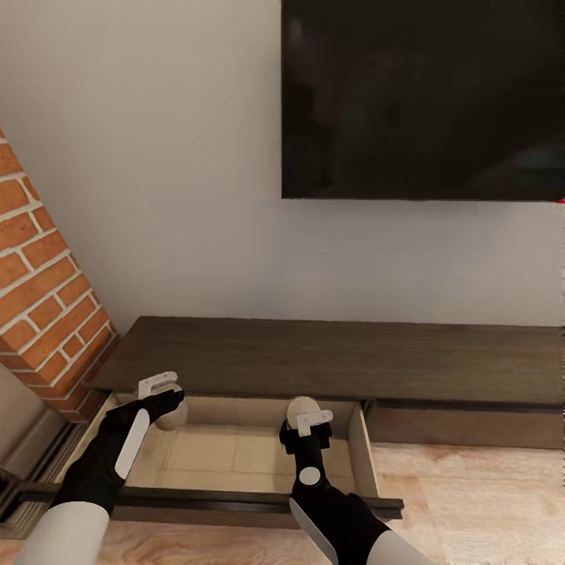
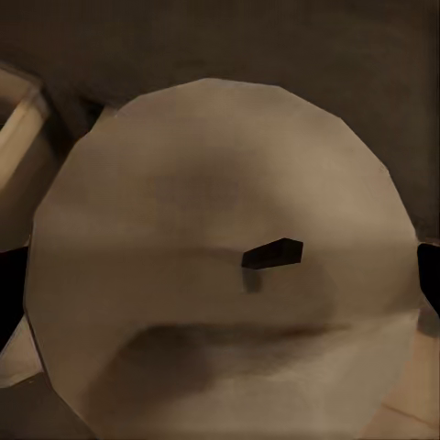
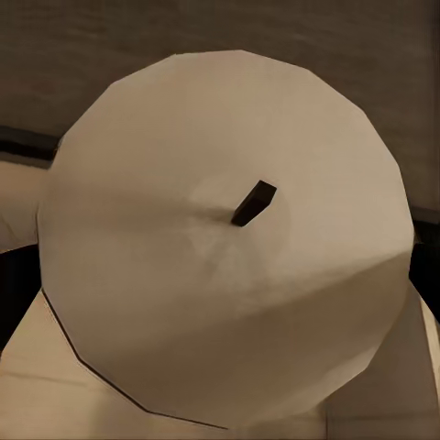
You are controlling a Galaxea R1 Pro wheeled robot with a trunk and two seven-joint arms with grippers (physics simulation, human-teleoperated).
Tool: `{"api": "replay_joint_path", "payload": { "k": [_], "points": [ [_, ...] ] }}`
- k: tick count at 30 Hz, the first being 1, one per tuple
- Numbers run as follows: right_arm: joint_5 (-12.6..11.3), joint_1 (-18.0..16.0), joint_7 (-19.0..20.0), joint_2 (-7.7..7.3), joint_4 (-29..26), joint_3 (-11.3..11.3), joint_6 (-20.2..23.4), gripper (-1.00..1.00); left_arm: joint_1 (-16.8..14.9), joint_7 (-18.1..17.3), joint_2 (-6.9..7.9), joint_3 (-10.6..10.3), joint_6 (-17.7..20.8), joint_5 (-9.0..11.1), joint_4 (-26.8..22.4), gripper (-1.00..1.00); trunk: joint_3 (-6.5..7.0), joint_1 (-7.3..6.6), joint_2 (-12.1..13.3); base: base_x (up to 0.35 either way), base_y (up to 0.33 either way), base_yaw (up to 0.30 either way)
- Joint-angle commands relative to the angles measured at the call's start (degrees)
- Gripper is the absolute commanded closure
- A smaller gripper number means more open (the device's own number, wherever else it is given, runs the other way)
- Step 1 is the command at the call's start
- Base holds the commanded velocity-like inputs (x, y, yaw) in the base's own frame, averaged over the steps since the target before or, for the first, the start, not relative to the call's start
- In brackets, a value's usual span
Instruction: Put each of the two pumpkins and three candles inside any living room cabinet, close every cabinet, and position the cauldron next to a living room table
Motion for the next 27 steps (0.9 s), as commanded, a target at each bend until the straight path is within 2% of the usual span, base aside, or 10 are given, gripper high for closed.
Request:
{"api": "replay_joint_path", "payload": {
  "k": [1,8,12,27],
  "points": [
    [0.0,0.0,0.0,0.0,0.0,0.0,0.0,1.0,-0.01,-0.02,0.0,-0.03,0.02,-0.17,-0.01,1.0,0.05,0.0,0.0,0.141,0.294,-0.268],
    [-0.01,0.0,0.0,0.0,0.09,0.0,-0.01,1.0,-0.01,-0.02,0.0,-0.08,0.02,-0.17,-0.01,1.0,0.4,0.0,0.0,0.141,0.294,-0.267],
    [0.0,0.0,0.0,0.0,0.06,0.0,-0.01,1.0,-0.01,-0.02,0.0,-0.08,0.02,-0.17,-0.08,1.0,0.49,0.0,0.0,0.122,0.22,-0.117],
    [0.01,0.0,0.28,0.0,0.01,0.0,-0.26,1.0,-0.01,-0.06,-0.03,-0.23,0.02,-0.26,-0.19,1.0,0.51,0.0,0.0,0.009,0.014,-0.006]
  ]
}}
